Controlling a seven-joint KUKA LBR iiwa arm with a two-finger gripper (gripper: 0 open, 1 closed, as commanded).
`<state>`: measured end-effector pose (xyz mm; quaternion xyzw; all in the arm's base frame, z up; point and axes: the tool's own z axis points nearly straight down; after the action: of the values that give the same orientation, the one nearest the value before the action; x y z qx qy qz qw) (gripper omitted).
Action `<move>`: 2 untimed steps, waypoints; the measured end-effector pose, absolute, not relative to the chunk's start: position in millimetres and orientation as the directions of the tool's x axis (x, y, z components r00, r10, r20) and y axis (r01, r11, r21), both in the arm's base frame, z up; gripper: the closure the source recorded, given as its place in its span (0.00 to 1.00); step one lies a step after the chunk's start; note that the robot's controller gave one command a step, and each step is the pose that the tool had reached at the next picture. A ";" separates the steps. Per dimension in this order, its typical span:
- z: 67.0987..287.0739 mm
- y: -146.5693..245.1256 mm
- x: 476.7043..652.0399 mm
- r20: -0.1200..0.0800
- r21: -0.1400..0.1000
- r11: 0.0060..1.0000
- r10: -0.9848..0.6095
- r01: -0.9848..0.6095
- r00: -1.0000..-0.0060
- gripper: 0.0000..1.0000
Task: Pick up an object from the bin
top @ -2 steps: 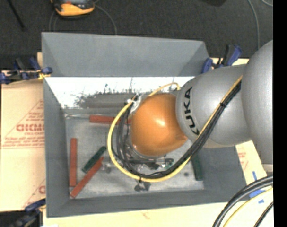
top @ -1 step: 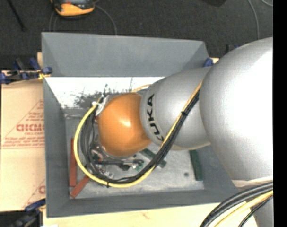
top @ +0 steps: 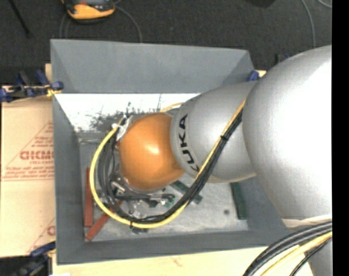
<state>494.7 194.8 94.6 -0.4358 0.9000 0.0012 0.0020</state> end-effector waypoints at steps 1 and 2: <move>94.6 194.8 494.7 -0.005 0.001 0.620 -0.784 -0.784 -0.620 0.00; 76.1 216.5 565.0 -0.003 -0.001 0.781 -0.625 -0.625 -0.781 1.00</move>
Offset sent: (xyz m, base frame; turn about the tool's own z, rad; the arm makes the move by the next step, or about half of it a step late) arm 0.0672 0.0218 -0.0246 0.2299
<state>565.0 216.5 76.1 -0.3312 0.9436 -0.0001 0.0014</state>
